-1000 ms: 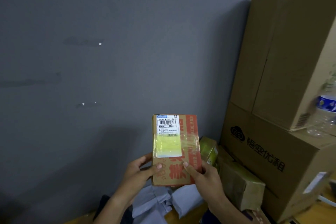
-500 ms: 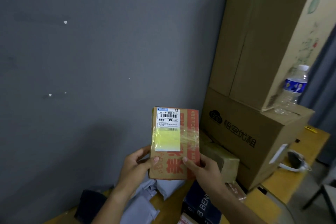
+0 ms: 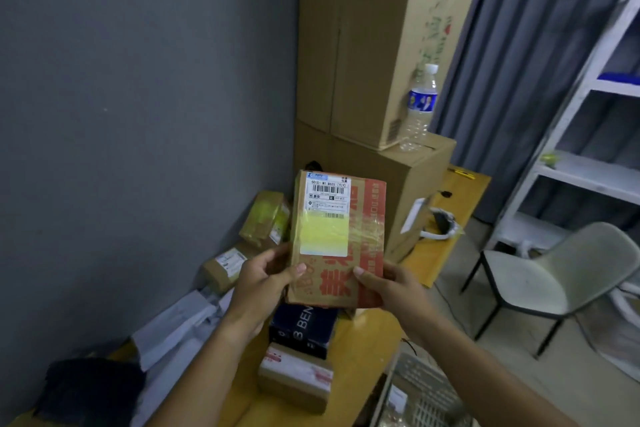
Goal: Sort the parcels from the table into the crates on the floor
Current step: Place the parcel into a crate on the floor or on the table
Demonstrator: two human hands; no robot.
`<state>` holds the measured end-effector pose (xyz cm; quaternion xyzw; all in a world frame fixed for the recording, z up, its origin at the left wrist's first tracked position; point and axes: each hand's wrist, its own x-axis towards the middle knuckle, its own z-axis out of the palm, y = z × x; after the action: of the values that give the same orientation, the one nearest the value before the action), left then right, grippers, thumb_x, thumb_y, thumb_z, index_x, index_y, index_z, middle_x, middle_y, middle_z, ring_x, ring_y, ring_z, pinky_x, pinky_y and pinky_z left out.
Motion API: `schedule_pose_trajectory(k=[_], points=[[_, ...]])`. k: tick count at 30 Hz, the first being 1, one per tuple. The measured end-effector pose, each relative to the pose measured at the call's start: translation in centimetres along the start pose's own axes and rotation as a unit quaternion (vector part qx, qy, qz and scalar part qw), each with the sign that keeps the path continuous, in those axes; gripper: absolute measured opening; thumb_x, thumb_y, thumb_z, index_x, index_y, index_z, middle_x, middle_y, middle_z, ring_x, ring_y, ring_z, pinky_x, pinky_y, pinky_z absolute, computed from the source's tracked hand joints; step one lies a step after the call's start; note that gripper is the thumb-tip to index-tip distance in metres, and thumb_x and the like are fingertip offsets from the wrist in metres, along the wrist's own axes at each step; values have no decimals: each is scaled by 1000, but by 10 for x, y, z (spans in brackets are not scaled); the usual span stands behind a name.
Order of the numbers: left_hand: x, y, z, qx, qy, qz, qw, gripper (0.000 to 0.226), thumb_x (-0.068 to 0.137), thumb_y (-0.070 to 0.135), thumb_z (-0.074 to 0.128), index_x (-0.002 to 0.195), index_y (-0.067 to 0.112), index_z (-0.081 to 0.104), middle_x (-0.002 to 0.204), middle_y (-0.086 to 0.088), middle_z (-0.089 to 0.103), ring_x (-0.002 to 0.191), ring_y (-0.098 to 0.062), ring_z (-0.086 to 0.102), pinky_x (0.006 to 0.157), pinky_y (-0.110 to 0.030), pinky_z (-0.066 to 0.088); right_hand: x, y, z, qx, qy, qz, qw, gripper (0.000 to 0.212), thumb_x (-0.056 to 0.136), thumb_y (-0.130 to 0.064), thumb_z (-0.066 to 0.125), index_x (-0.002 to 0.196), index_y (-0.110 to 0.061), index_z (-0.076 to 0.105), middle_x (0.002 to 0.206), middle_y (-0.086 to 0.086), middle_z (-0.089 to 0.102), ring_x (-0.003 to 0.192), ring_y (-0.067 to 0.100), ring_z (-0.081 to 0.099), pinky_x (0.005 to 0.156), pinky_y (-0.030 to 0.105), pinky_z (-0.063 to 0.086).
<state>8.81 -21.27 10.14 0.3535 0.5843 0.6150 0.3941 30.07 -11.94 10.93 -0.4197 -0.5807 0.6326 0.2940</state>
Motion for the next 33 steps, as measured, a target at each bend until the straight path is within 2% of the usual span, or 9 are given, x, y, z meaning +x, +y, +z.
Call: schedule_pose_trajectory(k=[2, 6, 10, 13, 19, 24, 26, 29, 33], points=[[-8, -5, 30, -5, -20, -9, 1000, 34, 90, 12, 72, 123, 16, 67, 110, 1, 76, 105, -18, 71, 91, -44, 59, -18, 5, -27, 2, 19, -1, 1000, 28, 94, -29, 70, 121, -22, 68, 115, -3, 76, 101, 18, 75, 85, 35, 61], [-30, -15, 97, -10, -66, -4, 998, 31, 90, 11, 71, 120, 20, 67, 110, 3, 76, 102, -14, 72, 84, -35, 60, -62, 19, -86, 4, 83, 9, 997, 29, 93, -24, 72, 120, -12, 71, 108, 2, 78, 99, 22, 76, 91, 43, 60], [-52, -34, 162, -4, -119, -17, 993, 40, 88, 17, 75, 127, 19, 65, 117, 0, 74, 111, -20, 69, 90, -44, 59, -114, 36, -145, 17, 137, 26, 990, 21, 95, -16, 70, 115, -10, 71, 102, 5, 79, 93, 24, 77, 81, 39, 63], [-69, -49, 212, -5, -152, -24, 988, 37, 86, 20, 78, 121, 25, 67, 118, 3, 73, 112, -18, 67, 91, -43, 59, -149, 49, -187, 33, 165, 36, 985, 22, 95, -14, 68, 116, -8, 69, 103, 7, 79, 95, 25, 77, 80, 37, 62], [-92, -67, 293, -26, -210, -43, 976, 33, 90, 5, 70, 122, 14, 65, 116, -2, 73, 103, -16, 71, 73, -27, 60, -191, 73, -251, 41, 217, 52, 974, 21, 95, -14, 68, 116, -10, 69, 101, 4, 79, 93, 24, 77, 76, 36, 62], [-68, -96, 327, -14, -221, -72, 973, 32, 90, 4, 70, 119, 17, 65, 118, -4, 72, 109, -20, 69, 85, -38, 61, -174, 98, -285, 43, 230, 76, 969, 23, 96, -22, 67, 117, -15, 68, 101, 2, 80, 93, 23, 77, 88, 45, 61], [-49, -114, 336, -9, -225, -96, 970, 33, 90, 4, 70, 119, 19, 62, 120, -5, 70, 111, -21, 68, 88, -43, 60, -155, 111, -295, 52, 229, 91, 968, 26, 96, -26, 67, 120, -16, 67, 104, 4, 79, 94, 23, 77, 83, 43, 62], [-16, -144, 347, -3, -226, -124, 966, 34, 92, 4, 68, 122, 16, 59, 119, -4, 69, 110, -21, 68, 80, -37, 62, -119, 133, -309, 66, 225, 116, 965, 28, 96, -27, 67, 120, -13, 66, 105, 6, 78, 92, 23, 77, 69, 33, 62], [35, -191, 364, 18, -235, -169, 957, 31, 92, 4, 68, 119, 17, 59, 116, -2, 70, 105, -14, 68, 73, -26, 59, -61, 170, -327, 55, 214, 169, 961, 29, 96, -32, 66, 117, -12, 66, 98, 4, 79, 89, 23, 77, 74, 39, 63]])
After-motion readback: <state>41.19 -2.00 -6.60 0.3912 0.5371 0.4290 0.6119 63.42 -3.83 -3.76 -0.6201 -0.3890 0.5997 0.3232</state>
